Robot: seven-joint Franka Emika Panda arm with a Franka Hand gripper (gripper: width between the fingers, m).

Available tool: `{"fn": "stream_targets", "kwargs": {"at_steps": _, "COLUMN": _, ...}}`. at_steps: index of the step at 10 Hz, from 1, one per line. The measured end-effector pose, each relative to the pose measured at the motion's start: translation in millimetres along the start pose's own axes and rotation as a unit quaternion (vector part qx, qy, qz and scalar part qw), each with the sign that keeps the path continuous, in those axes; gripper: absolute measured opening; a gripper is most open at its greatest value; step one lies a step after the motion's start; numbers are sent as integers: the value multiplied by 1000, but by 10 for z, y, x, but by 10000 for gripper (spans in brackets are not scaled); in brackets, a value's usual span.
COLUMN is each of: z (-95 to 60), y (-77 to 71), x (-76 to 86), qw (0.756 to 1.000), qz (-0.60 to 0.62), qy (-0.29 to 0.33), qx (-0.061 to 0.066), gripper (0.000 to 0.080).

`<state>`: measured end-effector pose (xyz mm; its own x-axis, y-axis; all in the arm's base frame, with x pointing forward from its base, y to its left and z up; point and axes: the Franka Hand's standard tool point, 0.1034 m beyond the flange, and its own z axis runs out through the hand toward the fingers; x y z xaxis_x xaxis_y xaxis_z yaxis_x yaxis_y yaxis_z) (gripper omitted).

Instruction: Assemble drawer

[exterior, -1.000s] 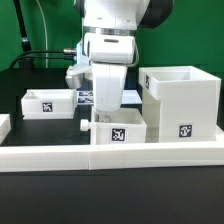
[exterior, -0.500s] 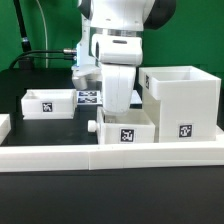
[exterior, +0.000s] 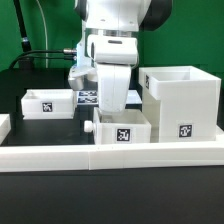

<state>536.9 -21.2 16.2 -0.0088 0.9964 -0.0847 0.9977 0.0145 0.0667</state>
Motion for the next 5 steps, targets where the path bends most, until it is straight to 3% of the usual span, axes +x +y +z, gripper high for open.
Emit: {"fn": "stream_targets", "kwargs": {"at_steps": 5, "z": 19, "y": -14, "x": 66, "qw": 1000, "qz": -8, "qy": 1, "qx": 2, "gripper": 42}}
